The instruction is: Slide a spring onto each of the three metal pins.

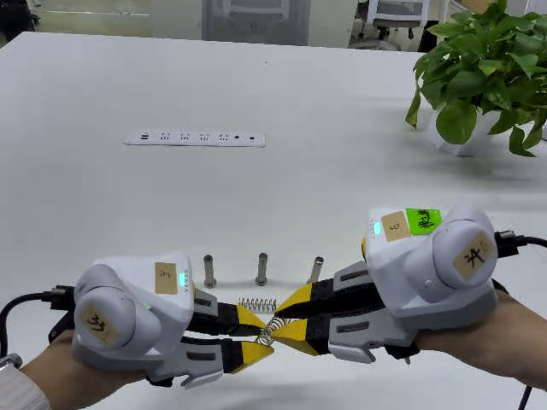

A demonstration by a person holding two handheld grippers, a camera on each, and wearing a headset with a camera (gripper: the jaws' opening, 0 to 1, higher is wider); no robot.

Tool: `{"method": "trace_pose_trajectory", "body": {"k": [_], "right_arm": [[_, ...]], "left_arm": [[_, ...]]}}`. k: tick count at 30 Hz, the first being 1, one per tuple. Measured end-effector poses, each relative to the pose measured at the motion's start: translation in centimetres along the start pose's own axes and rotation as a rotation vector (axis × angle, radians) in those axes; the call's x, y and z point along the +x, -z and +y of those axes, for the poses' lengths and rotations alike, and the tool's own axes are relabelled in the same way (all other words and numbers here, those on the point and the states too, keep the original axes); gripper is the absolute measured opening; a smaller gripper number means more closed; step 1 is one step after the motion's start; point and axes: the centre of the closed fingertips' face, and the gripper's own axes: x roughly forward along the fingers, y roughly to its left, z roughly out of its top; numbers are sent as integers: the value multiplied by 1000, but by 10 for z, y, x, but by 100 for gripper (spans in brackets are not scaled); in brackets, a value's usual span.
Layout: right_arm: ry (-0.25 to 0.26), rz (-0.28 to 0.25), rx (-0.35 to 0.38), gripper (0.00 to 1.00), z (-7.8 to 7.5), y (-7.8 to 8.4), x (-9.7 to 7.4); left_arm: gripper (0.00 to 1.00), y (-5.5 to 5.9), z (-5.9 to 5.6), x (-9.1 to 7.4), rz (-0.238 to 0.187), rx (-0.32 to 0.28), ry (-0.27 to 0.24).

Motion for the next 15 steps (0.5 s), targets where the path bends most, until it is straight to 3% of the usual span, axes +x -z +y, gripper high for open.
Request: {"method": "trace_pose_trajectory", "body": {"k": [7,9,15], "right_arm": [[-12,19,-14,14,2,3,-3],[-25,59,-52,20,2,5,-4],[-59,184,-185,20,-2,10,-4]], "left_arm": [[9,-1,-2,2,-8,1,5],[9,-3,-2,2,-14,1,4],[9,-6,-4,5,-7,11,19]]}}
